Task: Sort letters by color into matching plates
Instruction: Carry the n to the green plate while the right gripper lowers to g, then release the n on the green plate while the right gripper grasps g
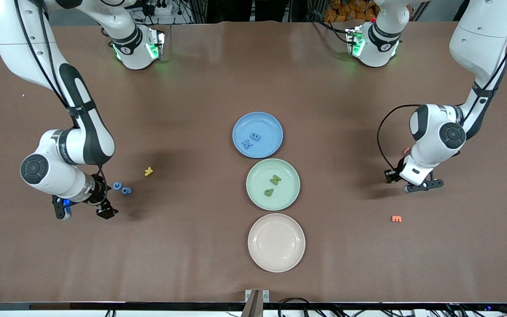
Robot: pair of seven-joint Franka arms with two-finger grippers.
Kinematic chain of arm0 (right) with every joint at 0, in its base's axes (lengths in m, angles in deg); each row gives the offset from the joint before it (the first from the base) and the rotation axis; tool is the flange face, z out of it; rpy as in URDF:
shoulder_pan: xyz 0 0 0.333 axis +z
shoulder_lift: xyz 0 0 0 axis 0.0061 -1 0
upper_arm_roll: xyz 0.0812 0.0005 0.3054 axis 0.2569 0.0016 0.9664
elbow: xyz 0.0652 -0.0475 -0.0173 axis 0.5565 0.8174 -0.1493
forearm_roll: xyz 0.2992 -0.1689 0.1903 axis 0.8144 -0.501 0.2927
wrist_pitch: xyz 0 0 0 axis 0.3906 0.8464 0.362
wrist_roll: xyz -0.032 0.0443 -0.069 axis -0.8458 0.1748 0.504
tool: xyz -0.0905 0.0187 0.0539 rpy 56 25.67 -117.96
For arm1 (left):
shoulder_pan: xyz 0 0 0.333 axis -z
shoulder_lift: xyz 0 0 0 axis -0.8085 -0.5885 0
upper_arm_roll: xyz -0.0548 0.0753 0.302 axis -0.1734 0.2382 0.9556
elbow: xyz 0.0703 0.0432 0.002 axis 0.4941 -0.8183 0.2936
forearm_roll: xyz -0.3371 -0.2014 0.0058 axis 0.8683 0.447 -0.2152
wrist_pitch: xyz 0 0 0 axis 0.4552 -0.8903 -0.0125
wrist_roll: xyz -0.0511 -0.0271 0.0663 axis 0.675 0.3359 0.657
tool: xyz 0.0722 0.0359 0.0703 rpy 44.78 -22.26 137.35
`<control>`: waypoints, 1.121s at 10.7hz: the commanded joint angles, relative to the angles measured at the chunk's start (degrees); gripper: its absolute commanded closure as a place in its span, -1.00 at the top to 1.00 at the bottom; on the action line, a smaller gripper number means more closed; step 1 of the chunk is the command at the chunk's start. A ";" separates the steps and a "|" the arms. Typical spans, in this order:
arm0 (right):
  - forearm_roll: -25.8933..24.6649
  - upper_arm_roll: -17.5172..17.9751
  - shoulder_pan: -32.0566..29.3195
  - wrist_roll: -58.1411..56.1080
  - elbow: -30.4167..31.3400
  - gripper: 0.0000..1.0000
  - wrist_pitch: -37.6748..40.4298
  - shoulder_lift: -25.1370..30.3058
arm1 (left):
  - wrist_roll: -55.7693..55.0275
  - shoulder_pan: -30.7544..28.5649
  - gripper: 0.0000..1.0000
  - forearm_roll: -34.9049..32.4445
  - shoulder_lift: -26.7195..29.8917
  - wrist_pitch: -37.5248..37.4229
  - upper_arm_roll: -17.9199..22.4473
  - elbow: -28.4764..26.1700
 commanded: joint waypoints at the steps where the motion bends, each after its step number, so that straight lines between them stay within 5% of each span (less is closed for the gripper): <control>1: -0.04 0.39 -0.39 10.03 1.07 1.00 -1.60 0.56 | 0.53 1.07 -1.00 -1.60 1.47 -0.93 -0.14 0.71; 3: 0.13 0.48 -0.48 13.55 1.24 1.00 -3.26 -0.31 | -0.08 0.99 -1.00 -1.43 3.83 -5.21 -2.58 2.37; 7: 2.15 0.48 -0.92 14.18 4.57 1.00 -6.16 -0.23 | -13.58 3.17 -1.00 -0.81 3.94 -22.44 -12.78 14.84; 12: 2.15 0.56 -0.92 13.74 9.68 1.00 -11.27 0.21 | -31.95 17.30 -1.00 -1.51 -1.93 -22.90 -12.80 22.48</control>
